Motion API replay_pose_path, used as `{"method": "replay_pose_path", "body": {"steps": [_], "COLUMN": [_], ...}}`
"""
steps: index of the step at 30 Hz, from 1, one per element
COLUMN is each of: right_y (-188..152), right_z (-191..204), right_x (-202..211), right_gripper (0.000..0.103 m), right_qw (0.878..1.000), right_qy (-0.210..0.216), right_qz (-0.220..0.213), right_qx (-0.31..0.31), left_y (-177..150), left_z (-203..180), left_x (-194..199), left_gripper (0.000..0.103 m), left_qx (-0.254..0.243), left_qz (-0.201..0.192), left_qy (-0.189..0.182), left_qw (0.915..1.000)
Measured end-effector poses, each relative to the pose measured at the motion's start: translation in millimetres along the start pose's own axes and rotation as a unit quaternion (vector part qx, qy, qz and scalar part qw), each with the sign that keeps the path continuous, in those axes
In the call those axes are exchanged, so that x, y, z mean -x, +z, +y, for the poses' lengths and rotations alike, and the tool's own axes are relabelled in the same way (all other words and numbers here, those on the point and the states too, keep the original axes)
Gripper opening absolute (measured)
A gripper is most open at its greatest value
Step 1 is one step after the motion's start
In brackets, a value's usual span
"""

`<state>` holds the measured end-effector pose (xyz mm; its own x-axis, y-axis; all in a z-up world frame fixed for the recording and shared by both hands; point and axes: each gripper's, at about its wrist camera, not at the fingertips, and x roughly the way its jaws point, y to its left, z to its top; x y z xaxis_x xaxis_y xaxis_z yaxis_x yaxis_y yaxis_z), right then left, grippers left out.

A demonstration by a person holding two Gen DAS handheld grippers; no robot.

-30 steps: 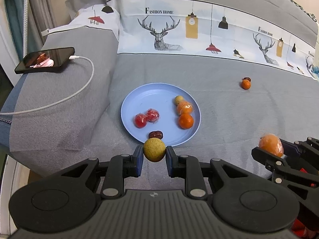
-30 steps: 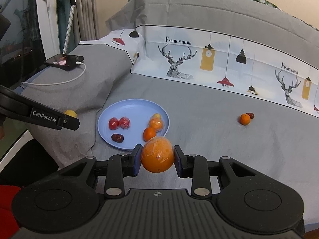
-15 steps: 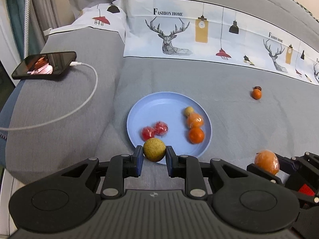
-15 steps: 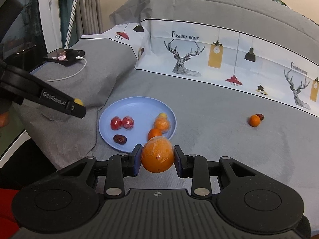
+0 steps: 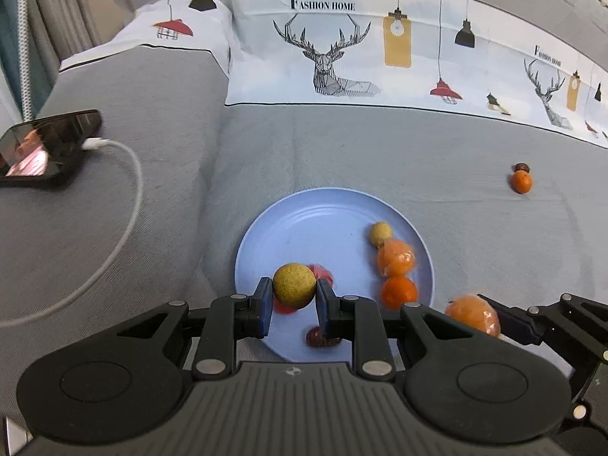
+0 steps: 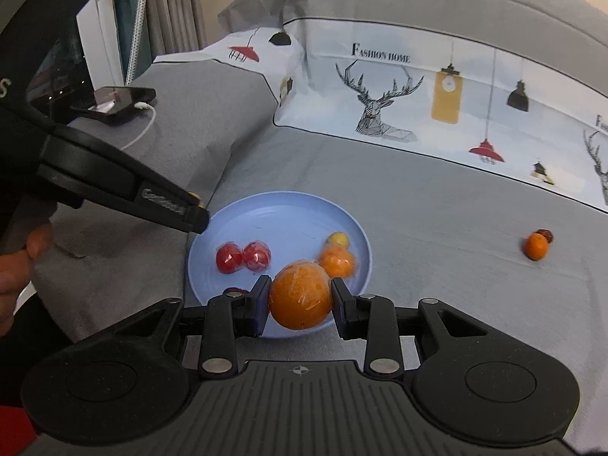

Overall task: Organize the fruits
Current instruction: 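Carry the yellow fruit and wrapped orange in both tools over the blue plate, then open both tools to drop the yellow fruit and wrapped orange onto the plate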

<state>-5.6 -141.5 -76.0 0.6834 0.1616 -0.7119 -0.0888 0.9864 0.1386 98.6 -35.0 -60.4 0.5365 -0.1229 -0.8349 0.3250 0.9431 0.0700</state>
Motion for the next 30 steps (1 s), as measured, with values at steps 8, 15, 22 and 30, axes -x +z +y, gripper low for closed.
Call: {"method": "replay_pose_path", "body": {"steps": [8, 15, 22, 30], "right_y": [6.2, 8.5, 15.2, -1.6], "right_z": [-7.4, -10.6, -14.3, -20.7], "right_x": [-37.5, -63.1, -77.7, -45.7], "right_gripper": [0.035, 0.035, 0.047, 0.088], "right_qw": [1.0, 0.999, 1.0, 0.999], "right_qy": [0.0, 0.005, 0.003, -0.015], "right_qz": [0.017, 0.031, 0.027, 0.041], "right_qx": [-0.008, -0.006, -0.001, -0.001], "left_y": [12.3, 20.2, 28.7, 0.6], "left_z": [0.1, -2.2, -2.4, -3.9], "left_x": [-38.9, -63.3, -68.2, -39.0], "left_gripper": [0.026, 0.026, 0.08, 0.102], "left_qx": [-0.007, -0.02, -0.032, -0.056], "left_qz": [0.019, 0.024, 0.014, -0.004], "left_qy": [0.004, 0.014, 0.0, 0.016], "left_qw": [0.9998, 0.9994, 0.9994, 0.9983]}}
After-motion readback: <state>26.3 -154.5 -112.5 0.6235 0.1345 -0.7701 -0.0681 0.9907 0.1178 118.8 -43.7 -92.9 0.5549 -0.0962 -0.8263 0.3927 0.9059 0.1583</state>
